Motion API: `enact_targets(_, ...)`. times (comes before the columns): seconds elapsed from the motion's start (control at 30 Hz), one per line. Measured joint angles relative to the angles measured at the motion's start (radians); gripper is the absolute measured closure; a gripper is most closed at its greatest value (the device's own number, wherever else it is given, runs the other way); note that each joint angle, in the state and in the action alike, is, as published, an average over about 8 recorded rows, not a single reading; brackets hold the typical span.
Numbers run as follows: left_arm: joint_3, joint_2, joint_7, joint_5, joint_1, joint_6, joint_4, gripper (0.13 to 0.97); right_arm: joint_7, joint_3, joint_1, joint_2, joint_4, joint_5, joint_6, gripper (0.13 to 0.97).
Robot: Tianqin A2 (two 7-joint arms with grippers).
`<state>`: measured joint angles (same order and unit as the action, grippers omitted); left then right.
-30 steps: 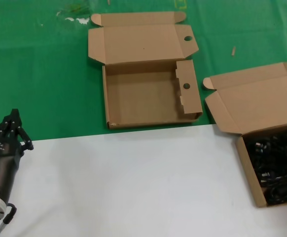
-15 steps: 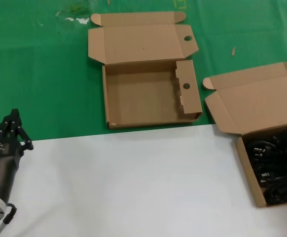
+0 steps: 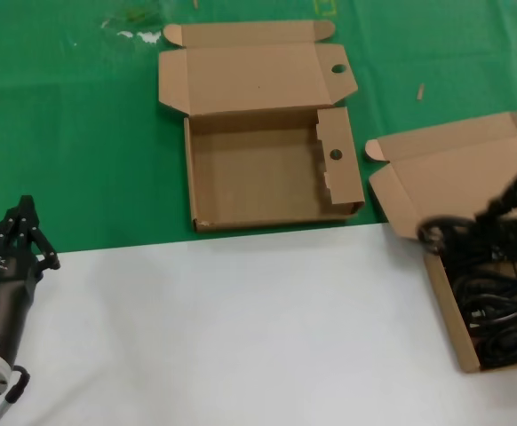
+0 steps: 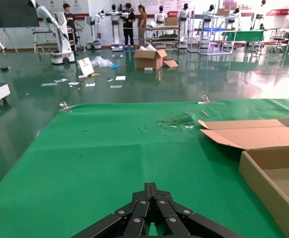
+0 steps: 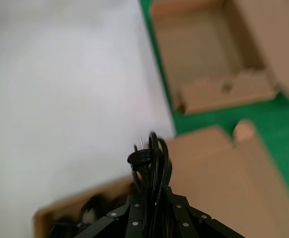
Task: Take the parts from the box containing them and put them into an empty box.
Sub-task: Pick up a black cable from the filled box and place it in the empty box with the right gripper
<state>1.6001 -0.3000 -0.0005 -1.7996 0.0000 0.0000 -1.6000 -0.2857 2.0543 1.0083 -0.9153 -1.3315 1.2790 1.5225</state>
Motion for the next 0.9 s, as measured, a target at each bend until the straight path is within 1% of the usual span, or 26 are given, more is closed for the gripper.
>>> enact_targets(0.17,0.000,0.000,0.000,0.000,0.000,0.000,0.000,0.957,-0.048,0.008,0.085,0.053,-0.041,0.010,0.026,0.899)
enact_targets(0.37,0.000,0.000,0.000,0.000,0.000,0.000,0.000,0.957,-0.076,0.034,0.190,0.160,-0.039,-0.005,0.013,0.903)
enact_targets(0.6,0.000,0.000,0.000,0.000,0.000,0.000,0.000,0.957,-0.079,0.084,0.266,0.320,0.034,-0.056,-0.068,0.903)
enact_targets(0.9,0.000,0.000,0.000,0.000,0.000,0.000,0.000,0.957,-0.058,0.155,0.267,0.505,0.176,-0.129,-0.208,0.903)
